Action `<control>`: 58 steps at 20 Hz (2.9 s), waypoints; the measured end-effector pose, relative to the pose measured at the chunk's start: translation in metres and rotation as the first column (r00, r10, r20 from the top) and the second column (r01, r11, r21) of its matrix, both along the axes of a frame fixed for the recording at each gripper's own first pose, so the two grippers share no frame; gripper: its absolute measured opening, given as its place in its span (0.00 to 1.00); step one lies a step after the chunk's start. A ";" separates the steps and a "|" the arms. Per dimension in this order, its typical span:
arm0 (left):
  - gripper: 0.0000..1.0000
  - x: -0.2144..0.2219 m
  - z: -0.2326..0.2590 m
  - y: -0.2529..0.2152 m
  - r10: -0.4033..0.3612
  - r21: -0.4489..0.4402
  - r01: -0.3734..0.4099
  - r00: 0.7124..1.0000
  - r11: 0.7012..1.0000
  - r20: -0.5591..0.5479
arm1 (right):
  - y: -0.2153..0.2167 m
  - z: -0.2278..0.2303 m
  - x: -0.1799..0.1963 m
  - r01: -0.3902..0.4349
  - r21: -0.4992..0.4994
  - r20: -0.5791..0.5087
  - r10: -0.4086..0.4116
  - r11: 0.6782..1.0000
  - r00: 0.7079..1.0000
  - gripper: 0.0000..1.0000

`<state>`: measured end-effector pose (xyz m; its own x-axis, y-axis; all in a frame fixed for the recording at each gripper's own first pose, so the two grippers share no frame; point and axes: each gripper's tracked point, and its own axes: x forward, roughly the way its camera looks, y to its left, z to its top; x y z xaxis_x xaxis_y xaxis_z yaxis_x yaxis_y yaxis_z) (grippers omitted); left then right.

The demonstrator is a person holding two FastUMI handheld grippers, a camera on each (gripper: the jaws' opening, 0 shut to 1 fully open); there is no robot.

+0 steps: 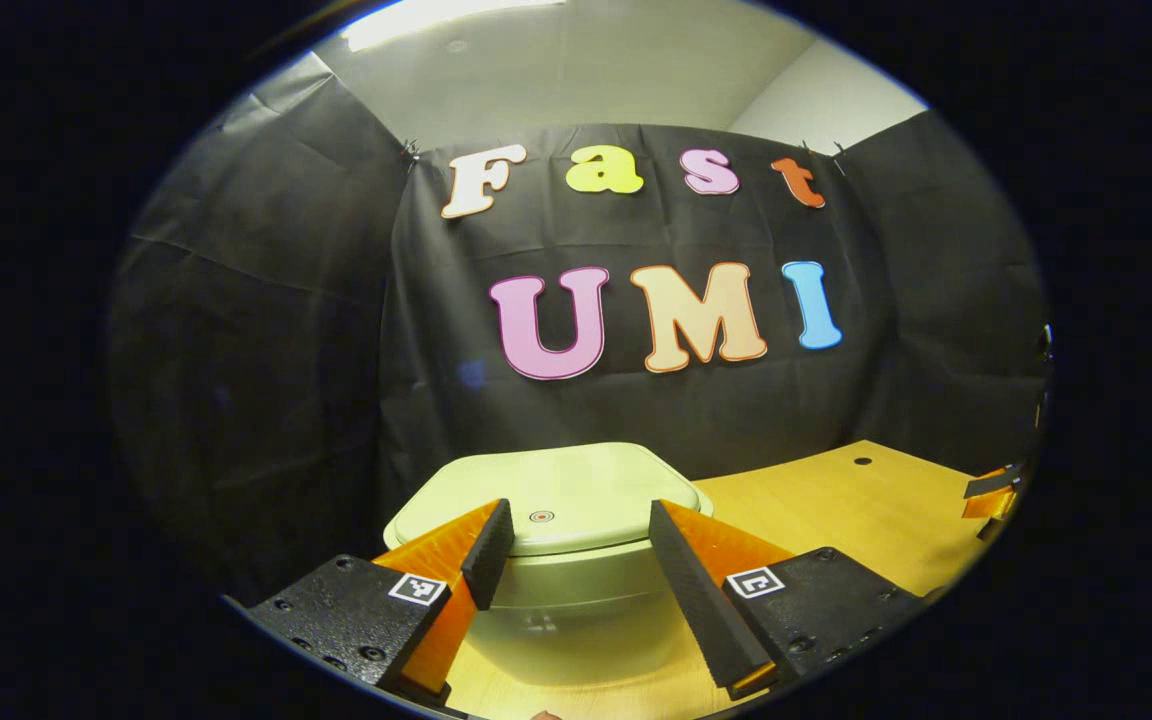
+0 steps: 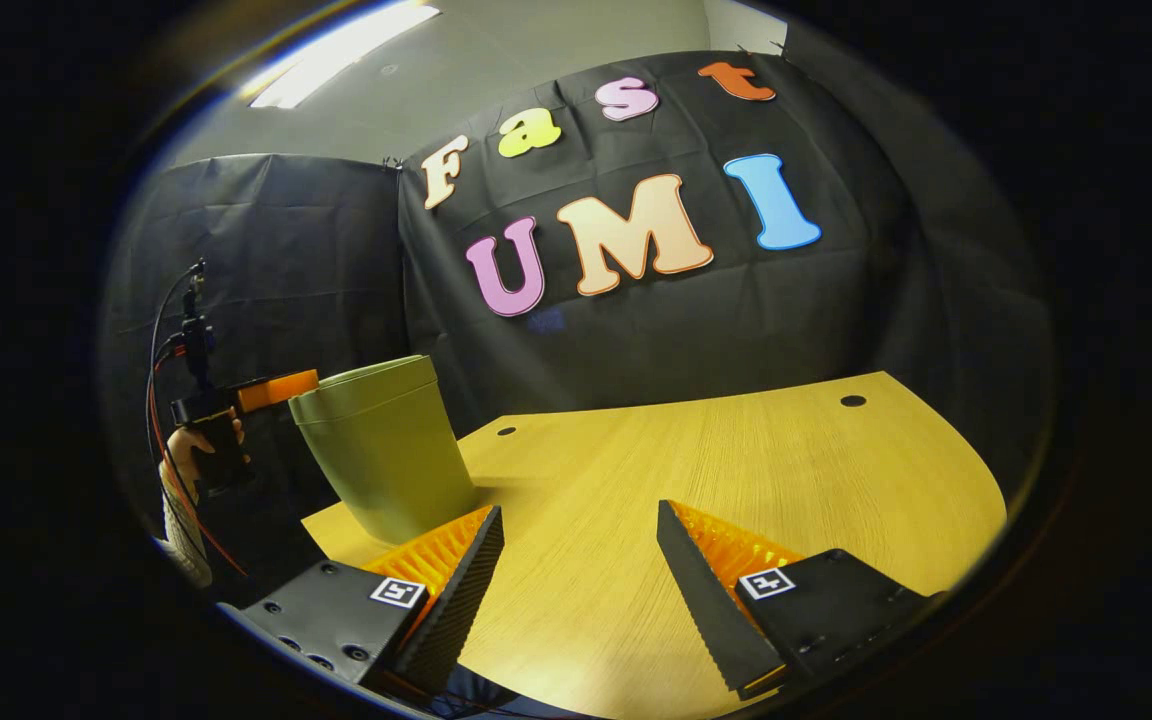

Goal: Press the lid of the desktop garbage bin to open it, pick up the crumpled paper on the desktop and throw it into the bin, then pick up the pop can on the desktop and drop it into the bin, and finally close the garbage bin lid.

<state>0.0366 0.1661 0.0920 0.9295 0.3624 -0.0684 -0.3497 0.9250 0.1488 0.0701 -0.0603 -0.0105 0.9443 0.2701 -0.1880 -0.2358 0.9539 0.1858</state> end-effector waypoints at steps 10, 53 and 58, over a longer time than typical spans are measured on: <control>0.84 0.003 -0.002 0.006 0.016 -0.040 -0.016 1.000 0.999 0.007 | 0.012 -0.005 0.000 -0.030 -0.015 -0.021 0.029 0.999 0.999 0.98; 0.76 0.018 -0.014 0.018 0.120 -0.007 -0.124 0.968 0.992 -0.222 | 0.019 -0.016 0.003 -0.057 -0.025 -0.064 0.056 0.998 0.996 0.98; 0.72 0.019 -0.007 0.021 0.110 -0.030 -0.119 0.974 0.992 -0.199 | 0.018 -0.011 0.001 -0.059 -0.020 -0.047 0.058 0.998 0.997 0.98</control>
<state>0.0552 0.1867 0.0845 0.8487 0.4586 -0.2633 -0.4212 0.8873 0.1879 0.0708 -0.0426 -0.0217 0.9170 0.3203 -0.2378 -0.2830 0.9425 0.1780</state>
